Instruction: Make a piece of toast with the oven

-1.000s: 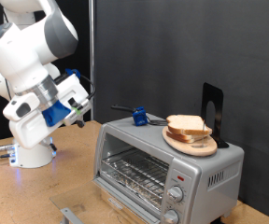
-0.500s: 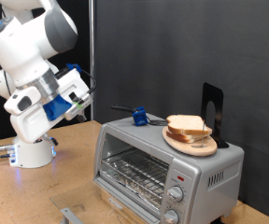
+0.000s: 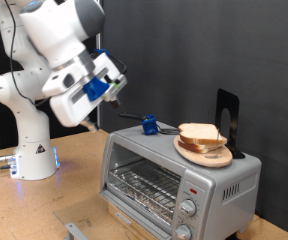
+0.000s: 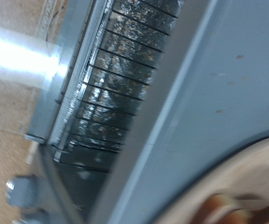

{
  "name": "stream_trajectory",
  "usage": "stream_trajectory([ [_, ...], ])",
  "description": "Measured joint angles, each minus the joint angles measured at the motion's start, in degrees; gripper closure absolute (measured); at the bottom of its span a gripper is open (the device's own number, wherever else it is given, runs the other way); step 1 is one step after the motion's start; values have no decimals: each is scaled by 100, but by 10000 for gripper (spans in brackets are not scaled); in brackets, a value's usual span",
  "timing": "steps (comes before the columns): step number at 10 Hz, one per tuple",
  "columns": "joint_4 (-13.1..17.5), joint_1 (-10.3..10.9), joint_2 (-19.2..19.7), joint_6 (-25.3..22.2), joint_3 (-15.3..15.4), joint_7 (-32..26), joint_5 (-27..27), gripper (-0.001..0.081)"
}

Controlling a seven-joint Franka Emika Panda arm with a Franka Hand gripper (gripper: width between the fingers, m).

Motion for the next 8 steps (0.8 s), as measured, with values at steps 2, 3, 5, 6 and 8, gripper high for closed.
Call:
stream_trajectory([
  [2,4,69,-199,17,396,148,-263,-3],
  [3,-3,68,-262,12,481,287,-335,-3],
  [5,-5,132,-264,17,462,-87,-94,-3],
  [6,-6,283,-319,-2,488,-469,81,-3],
  [8,-37,543,-532,-172,684,-666,106,-3],
])
